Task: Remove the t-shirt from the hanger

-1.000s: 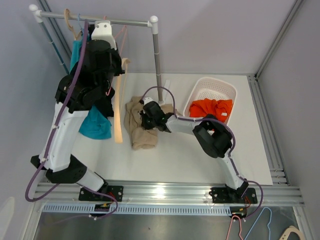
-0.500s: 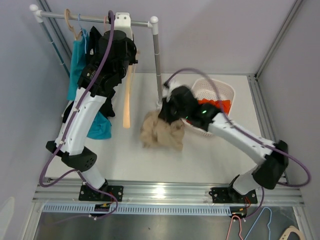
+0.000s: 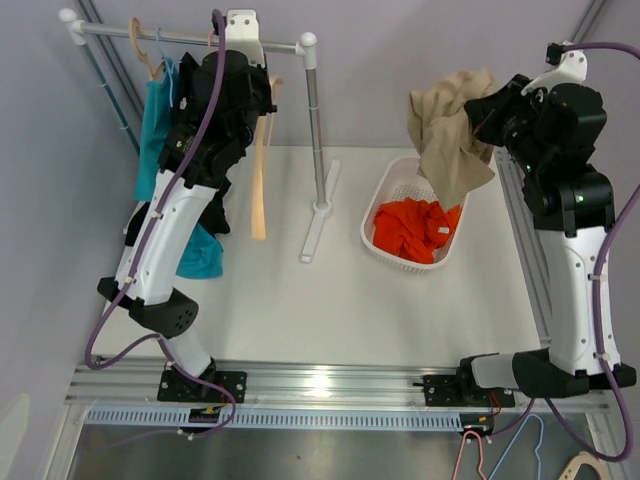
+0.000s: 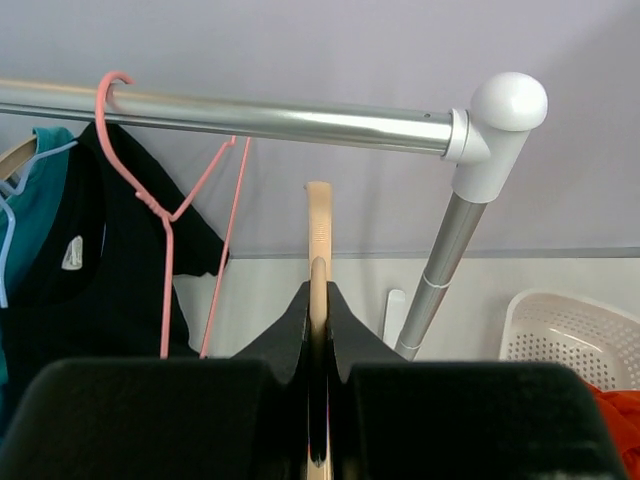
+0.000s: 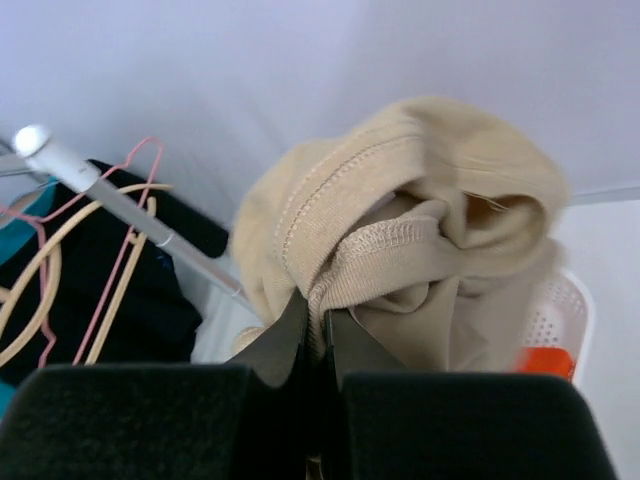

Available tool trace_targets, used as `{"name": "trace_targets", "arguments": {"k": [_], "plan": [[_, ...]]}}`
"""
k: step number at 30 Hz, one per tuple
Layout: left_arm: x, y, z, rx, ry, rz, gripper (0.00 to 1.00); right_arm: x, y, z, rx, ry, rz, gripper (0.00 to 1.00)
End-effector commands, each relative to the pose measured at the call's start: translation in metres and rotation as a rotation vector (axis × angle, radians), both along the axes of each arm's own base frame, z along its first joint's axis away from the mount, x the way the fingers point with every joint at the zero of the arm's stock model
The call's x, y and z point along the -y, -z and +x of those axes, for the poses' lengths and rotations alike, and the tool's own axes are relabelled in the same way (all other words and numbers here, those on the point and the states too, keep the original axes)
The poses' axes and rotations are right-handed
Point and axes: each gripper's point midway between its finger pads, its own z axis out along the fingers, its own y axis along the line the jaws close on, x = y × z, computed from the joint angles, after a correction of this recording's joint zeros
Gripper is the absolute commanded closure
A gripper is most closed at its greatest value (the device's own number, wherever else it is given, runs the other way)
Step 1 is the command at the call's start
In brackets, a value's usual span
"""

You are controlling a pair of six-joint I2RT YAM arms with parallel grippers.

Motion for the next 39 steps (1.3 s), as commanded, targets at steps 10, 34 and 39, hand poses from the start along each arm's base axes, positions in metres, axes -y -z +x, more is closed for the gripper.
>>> {"name": "trace_targets", "arguments": {"k": [10, 34, 39], "plan": [[0.003, -0.028, 0.005, 0.099, 0.035, -0.001, 0.99, -0.018, 0.225, 0.065, -0.453, -0.106, 0.042, 1.00], [0.001, -0.030, -0.001, 0.094, 0.038, -0.030, 0.99, -0.164, 0.120, -0.018, -0.032, -0.706, -0.030, 0.01], [-0.002, -0.023, 0.000, 0.071, 0.018, -0.035, 0.99, -0.213, 0.074, -0.057, 0.049, -0.984, 0.092, 0.01]]}}
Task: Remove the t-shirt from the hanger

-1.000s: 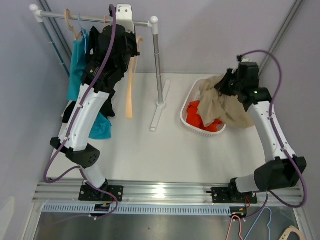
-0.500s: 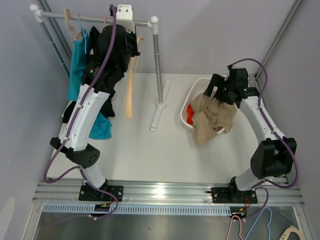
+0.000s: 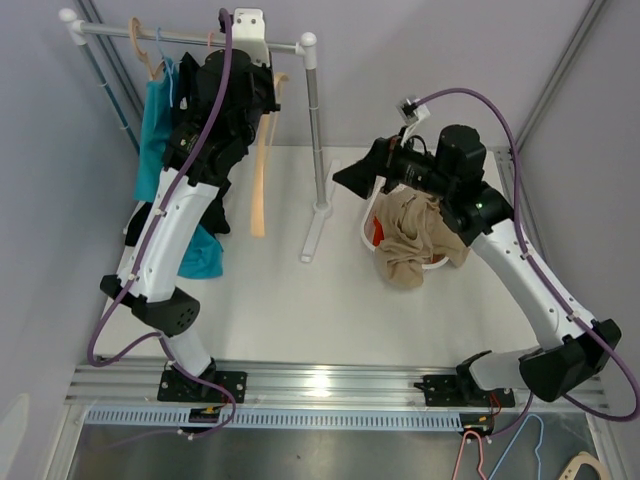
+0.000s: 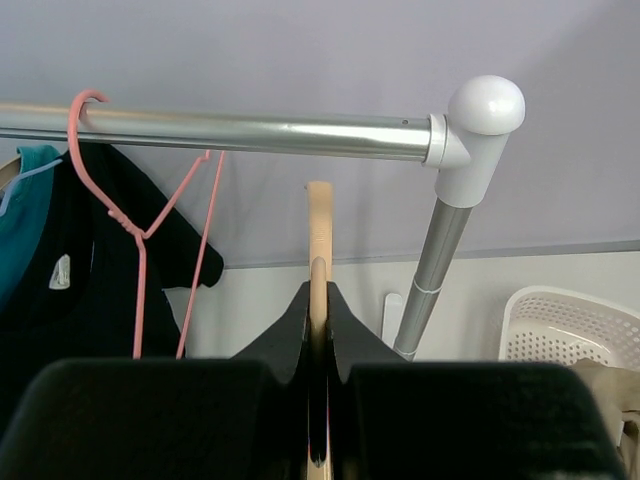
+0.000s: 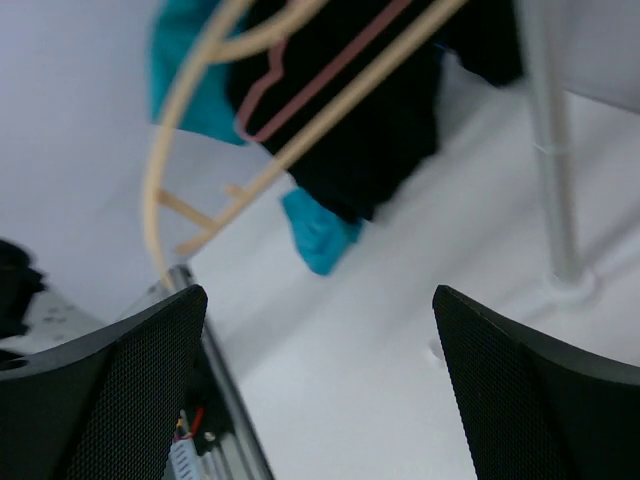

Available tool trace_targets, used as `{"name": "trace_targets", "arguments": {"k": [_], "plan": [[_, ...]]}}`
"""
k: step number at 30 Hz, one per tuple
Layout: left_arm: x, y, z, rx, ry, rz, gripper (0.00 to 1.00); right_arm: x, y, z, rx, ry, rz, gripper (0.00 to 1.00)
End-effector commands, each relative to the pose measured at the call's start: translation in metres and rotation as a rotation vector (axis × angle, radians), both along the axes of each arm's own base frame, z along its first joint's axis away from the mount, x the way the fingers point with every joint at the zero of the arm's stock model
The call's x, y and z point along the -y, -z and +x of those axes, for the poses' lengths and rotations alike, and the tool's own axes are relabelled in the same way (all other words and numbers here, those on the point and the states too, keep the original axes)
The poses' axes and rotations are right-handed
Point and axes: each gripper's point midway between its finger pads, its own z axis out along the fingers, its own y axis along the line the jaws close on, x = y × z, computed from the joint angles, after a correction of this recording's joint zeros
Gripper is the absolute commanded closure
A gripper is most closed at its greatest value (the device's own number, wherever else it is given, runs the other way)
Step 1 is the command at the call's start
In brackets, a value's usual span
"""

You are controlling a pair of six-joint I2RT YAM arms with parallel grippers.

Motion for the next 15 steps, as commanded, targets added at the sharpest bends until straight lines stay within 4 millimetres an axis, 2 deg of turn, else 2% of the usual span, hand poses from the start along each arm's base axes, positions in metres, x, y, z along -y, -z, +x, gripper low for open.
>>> {"name": "trace_targets", "arguments": {"k": [1, 2, 3, 12, 13, 15], "plan": [[-0.011, -0.021, -0.008, 0.051, -0.025, -0.063, 1.00, -0.033, -0.048, -0.027, 0.070, -0.231, 0.137, 0.01], [-0.012, -0.020, -0.008, 0.048, -0.026, -0.064, 0.99, -0.040, -0.046, -0.026, 0.056, -0.258, 0.150, 0.01], [-0.013, -0.021, -0.010, 0.050, -0.026, -0.070, 0.99, -0.046, -0.056, -0.031, 0.090, -0.301, 0.185, 0.01], [-0.012, -0.025, -0.019, 0.057, -0.006, -0.132, 0.99, -0.087, -0.058, -0.038, 0.001, -0.470, 0.296, 0.01], [-0.012, -0.025, -0.019, 0.056, -0.006, -0.132, 0.99, -0.096, -0.051, -0.036, -0.017, -0.482, 0.293, 0.01], [-0.012, -0.024, -0.020, 0.052, -0.005, -0.132, 0.99, -0.105, -0.052, -0.036, -0.021, -0.496, 0.300, 0.01]]}}
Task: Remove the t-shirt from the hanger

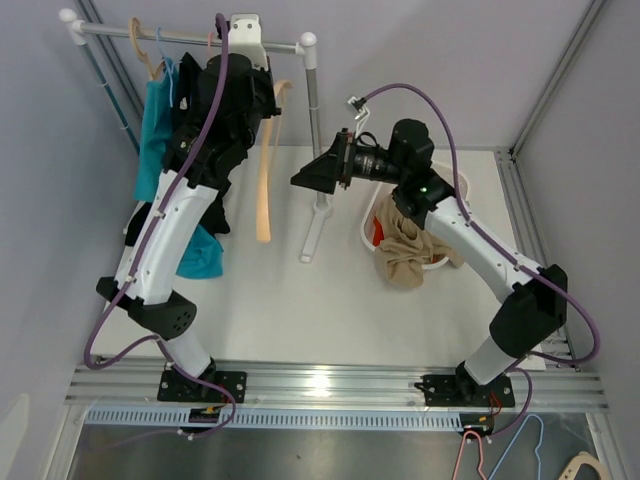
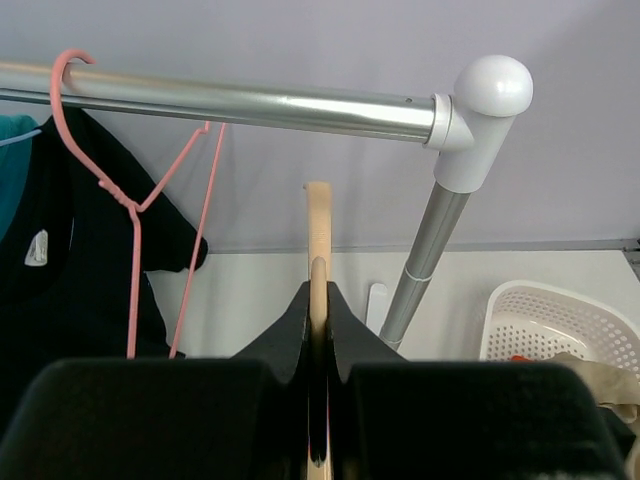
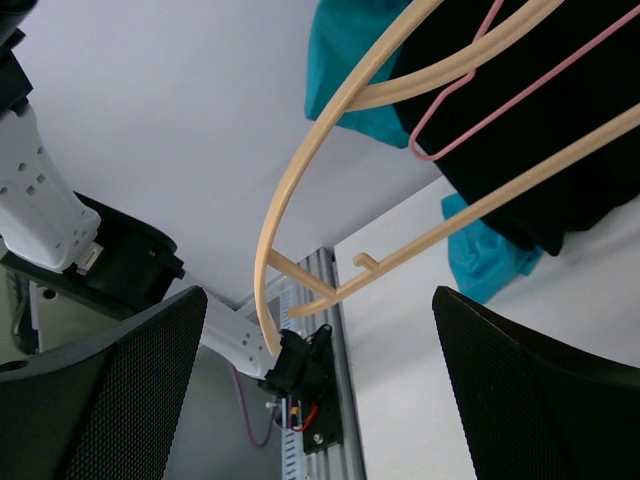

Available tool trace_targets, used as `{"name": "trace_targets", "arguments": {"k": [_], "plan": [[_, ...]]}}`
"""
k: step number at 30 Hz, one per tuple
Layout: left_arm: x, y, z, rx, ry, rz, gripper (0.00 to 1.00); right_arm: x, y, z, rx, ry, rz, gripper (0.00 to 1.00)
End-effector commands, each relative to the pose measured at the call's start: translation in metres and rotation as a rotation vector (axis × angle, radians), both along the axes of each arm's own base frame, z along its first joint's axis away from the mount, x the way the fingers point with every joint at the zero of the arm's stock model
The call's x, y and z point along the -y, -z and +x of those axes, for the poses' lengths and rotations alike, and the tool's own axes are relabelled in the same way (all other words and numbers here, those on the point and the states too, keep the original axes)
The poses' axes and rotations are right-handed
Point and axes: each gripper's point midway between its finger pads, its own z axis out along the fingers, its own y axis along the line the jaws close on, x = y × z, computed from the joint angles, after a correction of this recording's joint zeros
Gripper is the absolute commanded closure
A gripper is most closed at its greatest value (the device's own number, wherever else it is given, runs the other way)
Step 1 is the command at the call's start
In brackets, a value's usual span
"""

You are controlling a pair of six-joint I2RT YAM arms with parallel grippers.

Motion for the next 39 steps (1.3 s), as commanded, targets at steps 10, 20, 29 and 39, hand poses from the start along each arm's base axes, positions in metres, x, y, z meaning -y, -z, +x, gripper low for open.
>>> {"name": "trace_targets", "arguments": {"k": [10, 20, 29, 39], "plan": [[-0.014, -0.036, -0.025, 0.091, 0.007, -0.084, 0.99, -0.055, -0.033, -0.023, 0.041, -0.172, 0.104, 0.07], [-0.010, -0.031, -0.022, 0.084, 0.007, -0.077, 0.99, -0.084, -0.024, -0.031, 0.019, -0.225, 0.098, 0.55], [-0.012, -0.037, -0.027, 0.095, 0.015, -0.079, 0.99, -0.087, -0.022, -0.030, 0.044, -0.206, 0.080, 1.00], [-0.016, -0.044, -0.029, 0.121, 0.007, -0.069, 0.71, -0.089, -0.040, -0.020, 0.073, -0.189, 0.085, 1.00]]}}
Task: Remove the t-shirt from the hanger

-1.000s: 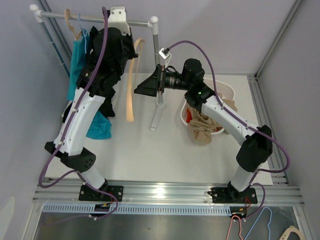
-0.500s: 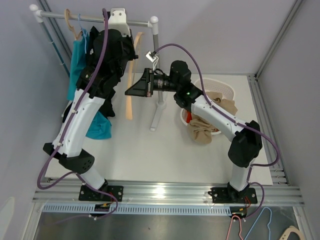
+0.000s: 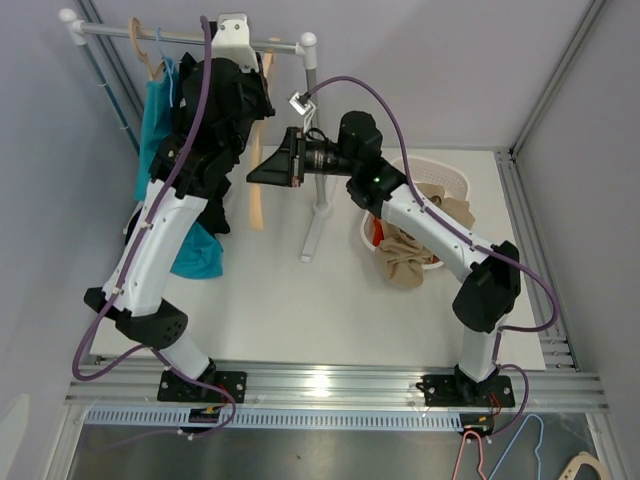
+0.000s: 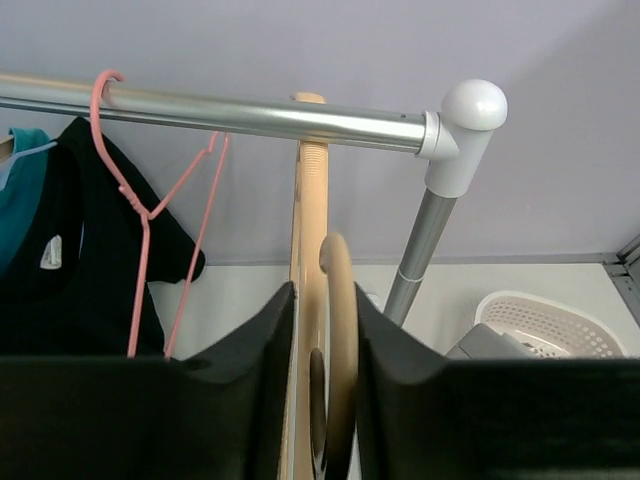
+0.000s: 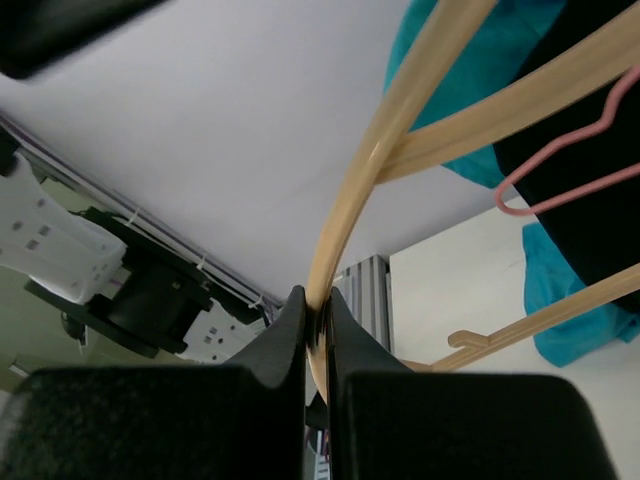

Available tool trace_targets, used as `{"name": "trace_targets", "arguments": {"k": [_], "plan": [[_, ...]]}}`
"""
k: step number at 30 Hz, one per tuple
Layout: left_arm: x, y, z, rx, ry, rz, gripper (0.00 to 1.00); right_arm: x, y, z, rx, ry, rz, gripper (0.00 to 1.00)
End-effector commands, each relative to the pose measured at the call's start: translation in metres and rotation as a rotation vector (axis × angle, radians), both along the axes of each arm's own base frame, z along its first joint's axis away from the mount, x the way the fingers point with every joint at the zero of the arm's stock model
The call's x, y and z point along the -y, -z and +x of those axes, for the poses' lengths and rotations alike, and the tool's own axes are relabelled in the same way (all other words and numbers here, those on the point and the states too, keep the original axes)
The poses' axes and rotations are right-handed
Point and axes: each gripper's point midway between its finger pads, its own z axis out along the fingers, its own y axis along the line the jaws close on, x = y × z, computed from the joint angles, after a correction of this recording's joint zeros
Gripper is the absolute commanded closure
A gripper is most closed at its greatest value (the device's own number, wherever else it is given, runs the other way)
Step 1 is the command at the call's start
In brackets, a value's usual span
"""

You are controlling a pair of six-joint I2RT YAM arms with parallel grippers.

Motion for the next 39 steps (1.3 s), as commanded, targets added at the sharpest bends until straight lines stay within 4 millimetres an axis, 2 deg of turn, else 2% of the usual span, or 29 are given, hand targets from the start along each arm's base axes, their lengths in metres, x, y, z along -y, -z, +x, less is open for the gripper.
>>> {"name": "trace_targets", "arguments": {"k": [1, 2, 4, 5, 6, 7, 8, 9, 10, 11, 12, 13, 14, 22, 23, 25, 26, 27, 29, 31, 39], "plan": [[-0.014, -0.030, -0.013, 0.084, -0.024, -0.036, 0.65, 0.002, -0.042, -0.004, 0.109, -0.014, 0.079, 1.00], [-0.017, -0.034, -0.013, 0.098, -0.037, -0.040, 0.48, 0.003, -0.046, -0.003, 0.110, -0.017, 0.087, 1.00], [-0.024, -0.043, -0.019, 0.124, -0.050, -0.040, 0.36, 0.000, -0.043, 0.006, 0.092, -0.025, 0.089, 1.00], [-0.028, -0.048, -0.022, 0.138, -0.062, -0.047, 0.24, 0.001, -0.052, 0.006, 0.093, -0.033, 0.105, 1.00], [-0.029, -0.046, -0.022, 0.147, -0.070, -0.050, 0.19, 0.000, -0.054, 0.007, 0.092, -0.037, 0.110, 1.00], [-0.038, -0.058, -0.033, 0.181, -0.079, -0.073, 0.13, -0.002, -0.048, 0.017, 0.079, -0.030, 0.106, 1.00], [-0.047, -0.065, -0.040, 0.206, -0.102, -0.094, 0.02, -0.002, -0.049, 0.018, 0.063, -0.040, 0.111, 1.00], [-0.049, -0.070, -0.042, 0.243, -0.110, -0.116, 0.00, -0.002, -0.055, 0.018, 0.072, -0.044, 0.124, 1.00], [-0.057, -0.073, -0.055, 0.267, -0.111, -0.129, 0.01, -0.003, -0.048, 0.027, 0.059, -0.040, 0.116, 1.00], [-0.059, -0.066, -0.056, 0.269, -0.113, -0.128, 0.00, -0.004, -0.048, 0.029, 0.058, -0.041, 0.116, 1.00], [-0.064, -0.071, -0.063, 0.295, -0.117, -0.144, 0.01, -0.003, -0.053, 0.031, 0.061, -0.041, 0.124, 1.00], [-0.063, -0.061, -0.061, 0.303, -0.119, -0.148, 0.00, -0.005, -0.048, 0.035, 0.051, -0.038, 0.119, 1.00], [-0.074, -0.073, -0.076, 0.341, -0.126, -0.176, 0.01, -0.004, -0.048, 0.039, 0.046, -0.033, 0.121, 1.00], [-0.104, -0.072, -0.097, 0.353, -0.222, -0.208, 0.00, -0.002, -0.048, 0.058, 0.011, -0.016, 0.142, 1.00], [-0.109, -0.075, -0.101, 0.370, -0.237, -0.221, 0.01, 0.001, -0.059, 0.059, 0.027, -0.016, 0.158, 1.00], [-0.116, -0.069, -0.104, 0.371, -0.273, -0.224, 0.00, 0.000, -0.052, 0.072, 0.005, -0.005, 0.154, 1.00], [-0.120, -0.070, -0.106, 0.380, -0.286, -0.224, 0.01, 0.002, -0.061, 0.073, 0.010, -0.003, 0.169, 1.00], [-0.121, -0.064, -0.104, 0.370, -0.301, -0.215, 0.01, 0.000, -0.052, 0.083, -0.012, 0.006, 0.163, 1.00], [-0.125, -0.060, -0.102, 0.353, -0.332, -0.206, 0.00, 0.000, -0.054, 0.091, -0.023, 0.025, 0.176, 1.00], [-0.127, -0.053, -0.099, 0.337, -0.349, -0.193, 0.00, 0.000, -0.047, 0.103, -0.044, 0.061, 0.172, 1.00], [-0.143, -0.028, -0.088, 0.283, -0.401, -0.207, 0.00, 0.000, -0.028, 0.130, -0.113, 0.149, 0.164, 1.00]]}}
